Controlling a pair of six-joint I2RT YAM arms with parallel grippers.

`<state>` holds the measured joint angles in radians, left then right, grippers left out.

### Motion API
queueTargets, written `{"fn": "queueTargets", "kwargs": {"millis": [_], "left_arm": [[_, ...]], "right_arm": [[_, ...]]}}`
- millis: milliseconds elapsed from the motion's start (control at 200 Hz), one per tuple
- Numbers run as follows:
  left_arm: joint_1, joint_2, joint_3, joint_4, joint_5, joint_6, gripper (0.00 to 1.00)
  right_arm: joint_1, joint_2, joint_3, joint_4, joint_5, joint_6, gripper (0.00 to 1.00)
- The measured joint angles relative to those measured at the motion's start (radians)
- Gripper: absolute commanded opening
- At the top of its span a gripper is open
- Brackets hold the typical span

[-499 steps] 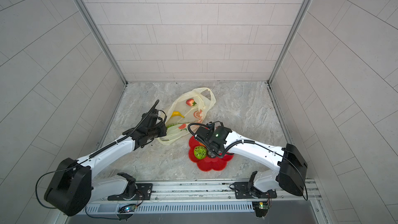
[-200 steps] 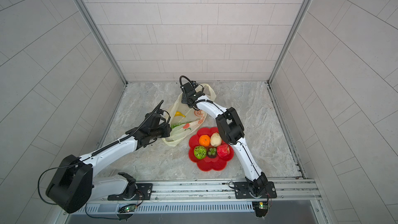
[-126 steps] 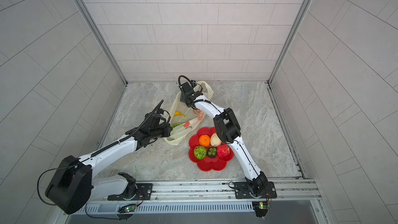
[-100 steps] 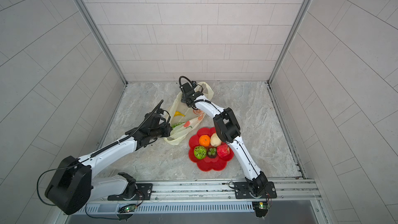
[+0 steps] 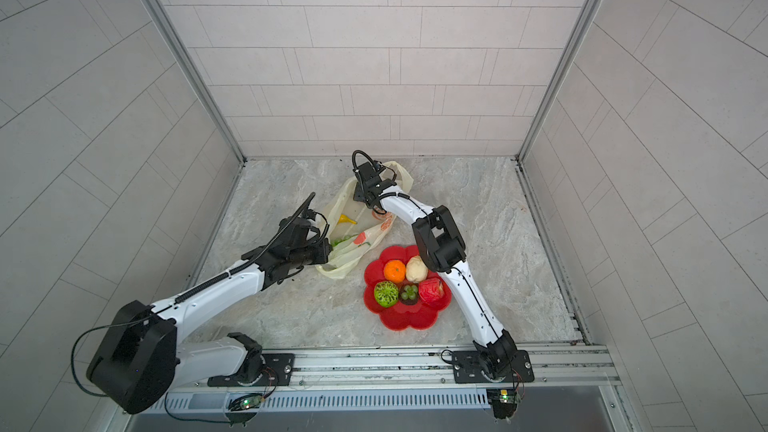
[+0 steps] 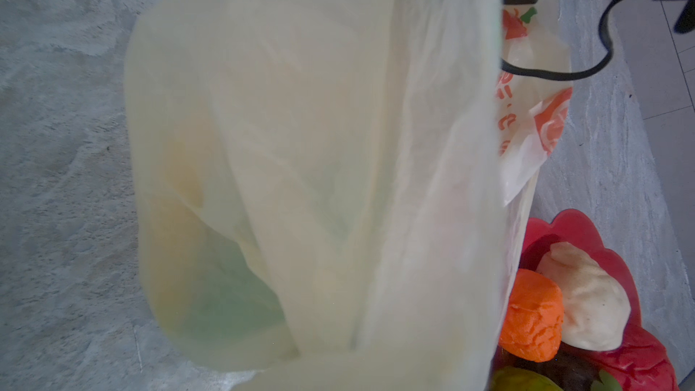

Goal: Take fruits out of the plastic bag
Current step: Pick up the fruit from the plastic bag.

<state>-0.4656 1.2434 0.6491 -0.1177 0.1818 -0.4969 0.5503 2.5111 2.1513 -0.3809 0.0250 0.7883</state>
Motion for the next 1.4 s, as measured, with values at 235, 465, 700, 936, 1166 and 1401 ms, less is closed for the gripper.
{"fn": "queueTargets", "kwargs": {"millis": [235, 465, 700, 936, 1166, 1401], "left_arm": [[0.0, -0.004, 0.0, -0.001, -0.003, 0.0, 0.07], [0.0, -0.006, 0.0, -0.001, -0.006, 0.0, 0.07], [0.0, -0.011, 0.0, -0.003, -0.013, 0.0, 0.07], [0.0, -0.011, 0.0, -0.005, -0.019, 0.0, 0.07], [0.0, -0.011, 0.0, -0.008, -0.029, 0.001, 0.07], [0.0, -0.011, 0.0, -0.015, -0.05, 0.001, 0.07]], "right_arm": [[-0.006, 0.0, 0.0, 0.028, -0.043, 0.002, 0.78], [-0.011, 0.05, 0.098, 0.016, -0.073, 0.001, 0.69], [-0.016, 0.098, 0.165, -0.037, -0.078, 0.002, 0.59], [-0.017, 0.098, 0.173, -0.055, -0.089, -0.005, 0.48], [-0.008, 0.063, 0.14, -0.08, -0.088, -0.036, 0.48], [0.016, -0.097, -0.005, -0.095, -0.088, -0.104, 0.48]]}}
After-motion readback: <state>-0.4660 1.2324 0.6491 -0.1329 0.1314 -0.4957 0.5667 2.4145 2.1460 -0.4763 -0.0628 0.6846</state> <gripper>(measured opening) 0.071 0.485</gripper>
